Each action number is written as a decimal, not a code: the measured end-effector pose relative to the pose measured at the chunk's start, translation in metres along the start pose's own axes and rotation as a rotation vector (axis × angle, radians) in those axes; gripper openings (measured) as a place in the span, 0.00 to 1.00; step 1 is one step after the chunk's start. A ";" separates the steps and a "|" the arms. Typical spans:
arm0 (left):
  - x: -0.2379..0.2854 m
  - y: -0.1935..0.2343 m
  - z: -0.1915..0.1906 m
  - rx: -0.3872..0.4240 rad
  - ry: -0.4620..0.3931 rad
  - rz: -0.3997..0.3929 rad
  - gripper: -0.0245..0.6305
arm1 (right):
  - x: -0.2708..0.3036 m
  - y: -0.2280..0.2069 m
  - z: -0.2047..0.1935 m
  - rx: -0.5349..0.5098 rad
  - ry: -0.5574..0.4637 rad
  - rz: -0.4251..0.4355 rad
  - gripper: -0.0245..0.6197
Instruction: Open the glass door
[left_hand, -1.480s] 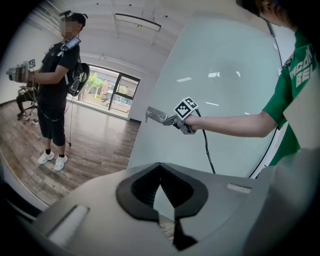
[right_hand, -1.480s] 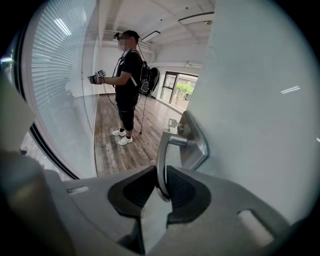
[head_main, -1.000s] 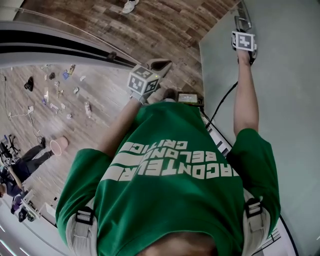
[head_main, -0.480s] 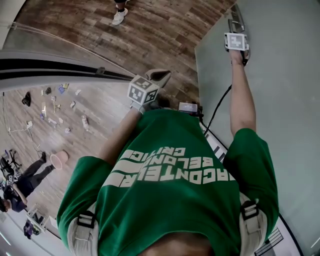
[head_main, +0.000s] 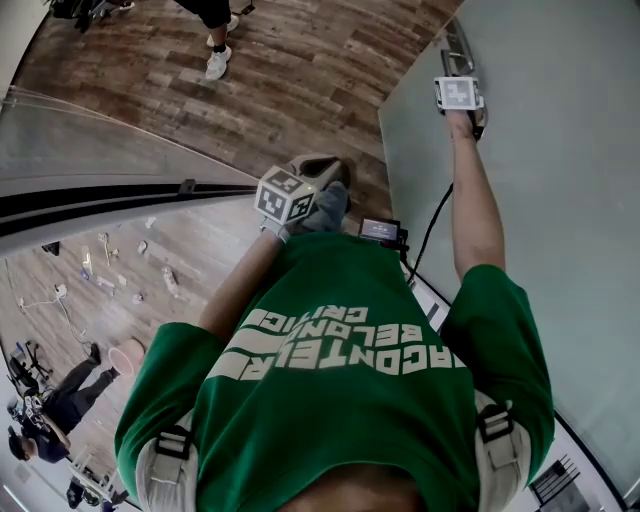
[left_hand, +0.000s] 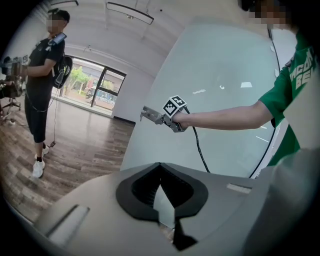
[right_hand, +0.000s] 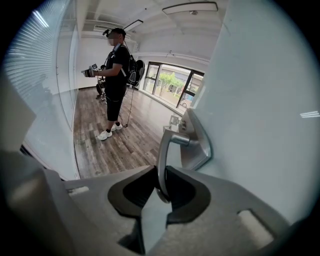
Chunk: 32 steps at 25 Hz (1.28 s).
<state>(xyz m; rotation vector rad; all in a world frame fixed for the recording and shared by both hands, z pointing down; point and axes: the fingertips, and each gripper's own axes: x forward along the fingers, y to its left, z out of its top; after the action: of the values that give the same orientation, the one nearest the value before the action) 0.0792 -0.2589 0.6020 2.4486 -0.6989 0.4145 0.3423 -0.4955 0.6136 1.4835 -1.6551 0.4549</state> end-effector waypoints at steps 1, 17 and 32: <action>0.005 0.001 0.005 0.003 -0.001 -0.008 0.06 | 0.002 -0.005 0.000 -0.005 0.001 -0.006 0.12; 0.068 -0.004 0.043 0.065 0.025 -0.118 0.06 | 0.017 -0.058 -0.009 0.012 0.008 -0.098 0.12; 0.116 -0.001 0.066 0.099 0.047 -0.188 0.06 | 0.034 -0.087 -0.017 0.046 -0.011 -0.098 0.12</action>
<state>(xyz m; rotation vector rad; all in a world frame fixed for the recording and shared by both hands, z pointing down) 0.1840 -0.3422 0.5982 2.5606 -0.4329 0.4405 0.4314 -0.5247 0.6275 1.5958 -1.5813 0.4337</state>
